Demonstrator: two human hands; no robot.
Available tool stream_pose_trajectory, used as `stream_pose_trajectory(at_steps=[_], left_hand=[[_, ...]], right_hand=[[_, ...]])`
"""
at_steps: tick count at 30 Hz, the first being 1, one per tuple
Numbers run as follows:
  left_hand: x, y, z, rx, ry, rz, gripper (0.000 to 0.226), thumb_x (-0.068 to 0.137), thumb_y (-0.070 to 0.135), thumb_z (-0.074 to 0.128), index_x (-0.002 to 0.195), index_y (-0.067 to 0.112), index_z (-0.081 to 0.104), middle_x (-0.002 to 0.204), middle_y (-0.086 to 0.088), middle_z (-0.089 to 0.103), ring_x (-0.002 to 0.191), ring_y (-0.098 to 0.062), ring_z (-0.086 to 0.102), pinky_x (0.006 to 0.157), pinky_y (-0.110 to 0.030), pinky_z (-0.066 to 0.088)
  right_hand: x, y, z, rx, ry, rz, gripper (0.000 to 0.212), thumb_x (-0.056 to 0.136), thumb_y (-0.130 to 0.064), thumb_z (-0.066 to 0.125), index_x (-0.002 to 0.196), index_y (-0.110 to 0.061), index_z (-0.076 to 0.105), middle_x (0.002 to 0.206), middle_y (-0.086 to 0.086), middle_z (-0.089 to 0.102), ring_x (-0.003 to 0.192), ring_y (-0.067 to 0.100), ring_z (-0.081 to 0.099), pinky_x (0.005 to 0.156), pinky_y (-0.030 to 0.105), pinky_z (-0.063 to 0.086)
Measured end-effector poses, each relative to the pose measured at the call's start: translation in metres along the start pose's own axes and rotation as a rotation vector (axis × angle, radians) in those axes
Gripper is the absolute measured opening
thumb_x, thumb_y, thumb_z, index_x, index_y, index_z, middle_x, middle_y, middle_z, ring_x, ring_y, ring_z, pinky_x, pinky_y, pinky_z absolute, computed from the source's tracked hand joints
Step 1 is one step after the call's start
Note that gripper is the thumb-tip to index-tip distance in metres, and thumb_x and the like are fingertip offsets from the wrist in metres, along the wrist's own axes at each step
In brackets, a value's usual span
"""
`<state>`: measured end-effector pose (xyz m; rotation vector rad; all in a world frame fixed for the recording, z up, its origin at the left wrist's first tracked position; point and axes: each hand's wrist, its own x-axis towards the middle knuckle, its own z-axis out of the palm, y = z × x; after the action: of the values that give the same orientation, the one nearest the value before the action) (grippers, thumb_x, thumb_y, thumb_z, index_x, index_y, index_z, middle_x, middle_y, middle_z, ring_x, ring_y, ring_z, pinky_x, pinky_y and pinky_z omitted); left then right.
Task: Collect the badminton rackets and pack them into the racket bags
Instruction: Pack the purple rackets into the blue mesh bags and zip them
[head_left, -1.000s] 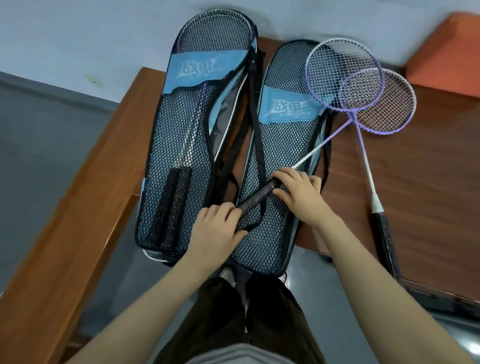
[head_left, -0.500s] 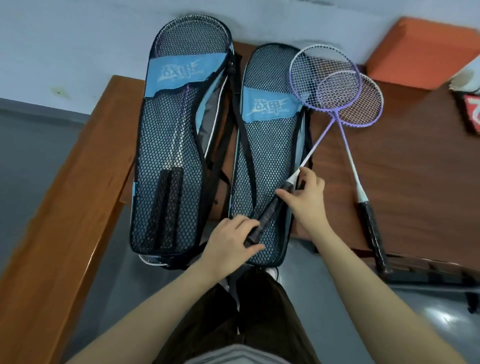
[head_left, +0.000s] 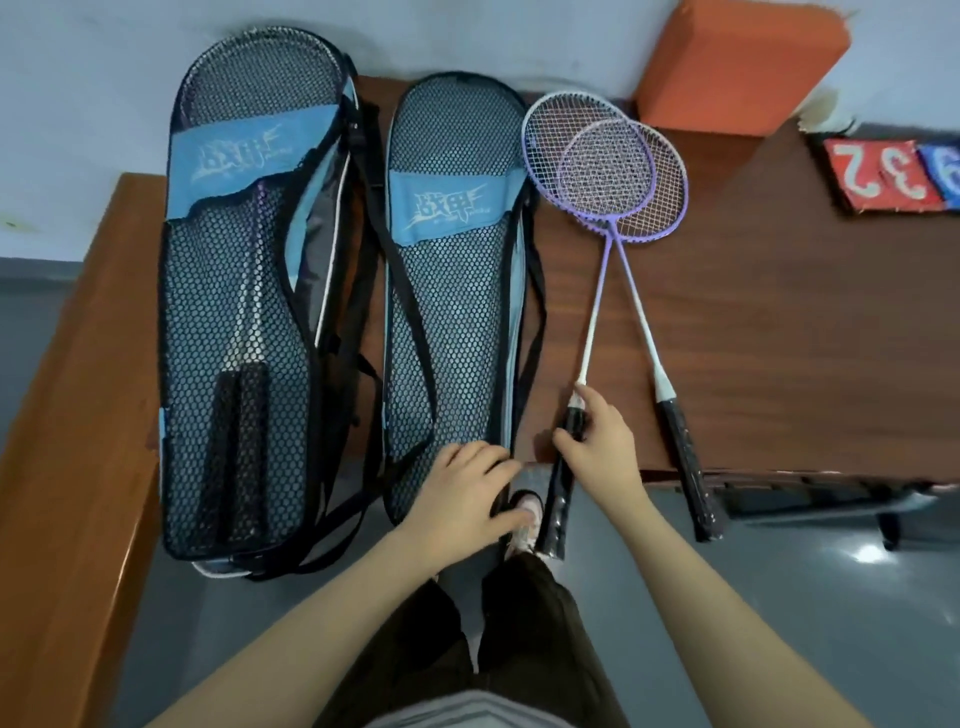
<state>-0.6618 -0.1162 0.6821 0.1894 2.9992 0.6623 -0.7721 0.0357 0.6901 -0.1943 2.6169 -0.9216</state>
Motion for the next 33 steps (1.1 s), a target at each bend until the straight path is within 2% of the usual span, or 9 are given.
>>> stream_pose_trajectory(at_steps=[4, 9, 13, 16, 21, 25, 28, 30, 33], left_hand=[[0.036, -0.018, -0.012, 0.015, 0.051, -0.171, 0.061, 0.086, 0.055, 0.028, 0.123, 0.016, 0.057, 0.126, -0.001, 0.055, 0.120, -0.021, 0.047, 0.097, -0.038, 0.029], [0.075, -0.052, -0.024, 0.144, -0.001, -0.366, 0.049, 0.093, 0.040, 0.047, 0.135, 0.017, 0.042, 0.143, -0.006, 0.037, 0.134, -0.025, 0.029, 0.106, -0.043, 0.022], [0.084, -0.071, -0.029, 0.214, -0.026, -0.425, 0.049, 0.086, 0.035, 0.058, 0.129, 0.012, 0.050, 0.137, -0.013, 0.045, 0.128, -0.031, 0.038, 0.100, -0.045, 0.032], [0.087, -0.084, -0.036, 0.260, -0.002, -0.494, 0.051, 0.081, 0.032, 0.065, 0.123, 0.007, 0.054, 0.130, -0.016, 0.052, 0.122, -0.033, 0.047, 0.095, -0.045, 0.038], [0.077, -0.106, -0.047, 0.361, -0.032, -0.591, 0.057, 0.080, 0.039, 0.065, 0.125, 0.005, 0.055, 0.130, -0.020, 0.053, 0.118, -0.041, 0.049, 0.096, -0.050, 0.038], [0.072, -0.108, -0.047, 0.407, 0.008, -0.539, 0.047, 0.081, 0.040, 0.063, 0.120, 0.015, 0.062, 0.116, -0.019, 0.063, 0.116, -0.041, 0.051, 0.100, -0.055, 0.034], [0.074, -0.098, -0.043, 0.332, 0.019, -0.473, 0.047, 0.085, 0.045, 0.044, 0.118, 0.017, 0.063, 0.119, -0.013, 0.063, 0.118, -0.033, 0.052, 0.100, -0.052, 0.034], [0.078, -0.091, -0.040, 0.256, 0.009, -0.431, 0.052, 0.084, 0.046, 0.036, 0.114, 0.016, 0.065, 0.121, -0.011, 0.062, 0.117, -0.032, 0.053, 0.097, -0.051, 0.038], [0.090, -0.080, -0.040, 0.125, 0.032, -0.411, 0.054, 0.083, 0.047, 0.035, 0.110, 0.012, 0.065, 0.119, -0.017, 0.061, 0.113, -0.035, 0.055, 0.092, -0.050, 0.041]], right_hand=[[0.016, 0.012, -0.010, -0.356, 0.019, -0.012, 0.044, 0.086, -0.028, 0.058, 0.129, -0.023, 0.050, 0.131, 0.010, 0.040, 0.117, 0.034, 0.040, 0.098, 0.044, 0.029], [0.053, -0.011, -0.007, -0.247, 0.120, -0.116, 0.035, 0.089, -0.029, 0.056, 0.123, -0.021, 0.054, 0.130, 0.010, 0.042, 0.118, 0.032, 0.037, 0.097, 0.043, 0.024], [0.084, -0.042, 0.011, -0.207, 0.044, -0.205, 0.041, 0.091, -0.038, 0.052, 0.128, -0.019, 0.050, 0.118, 0.005, 0.055, 0.112, 0.026, 0.049, 0.092, 0.038, 0.026], [0.102, -0.064, 0.029, -0.211, -0.040, -0.190, 0.059, 0.089, -0.044, 0.054, 0.136, -0.014, 0.038, 0.127, 0.006, 0.054, 0.118, 0.025, 0.049, 0.093, 0.040, 0.026], [0.112, -0.073, 0.037, -0.069, -0.015, -0.227, 0.053, 0.088, -0.008, 0.049, 0.138, -0.007, 0.034, 0.129, 0.012, 0.050, 0.117, 0.030, 0.046, 0.092, 0.038, 0.031], [0.103, -0.060, 0.017, 0.025, 0.105, -0.335, 0.047, 0.088, -0.003, 0.050, 0.134, -0.005, 0.042, 0.117, 0.011, 0.055, 0.106, 0.027, 0.050, 0.088, 0.032, 0.032], [0.096, -0.050, -0.001, 0.031, 0.149, -0.354, 0.045, 0.089, -0.003, 0.051, 0.133, -0.006, 0.044, 0.115, 0.010, 0.055, 0.104, 0.026, 0.052, 0.091, 0.033, 0.037], [0.093, -0.048, -0.010, 0.101, 0.126, -0.302, 0.047, 0.089, -0.004, 0.053, 0.135, -0.008, 0.042, 0.123, 0.005, 0.054, 0.111, 0.013, 0.049, 0.096, 0.018, 0.035], [0.093, -0.048, -0.020, 0.226, 0.061, -0.170, 0.049, 0.088, -0.011, 0.060, 0.134, -0.013, 0.042, 0.126, -0.004, 0.054, 0.107, 0.002, 0.051, 0.080, 0.001, 0.035]])
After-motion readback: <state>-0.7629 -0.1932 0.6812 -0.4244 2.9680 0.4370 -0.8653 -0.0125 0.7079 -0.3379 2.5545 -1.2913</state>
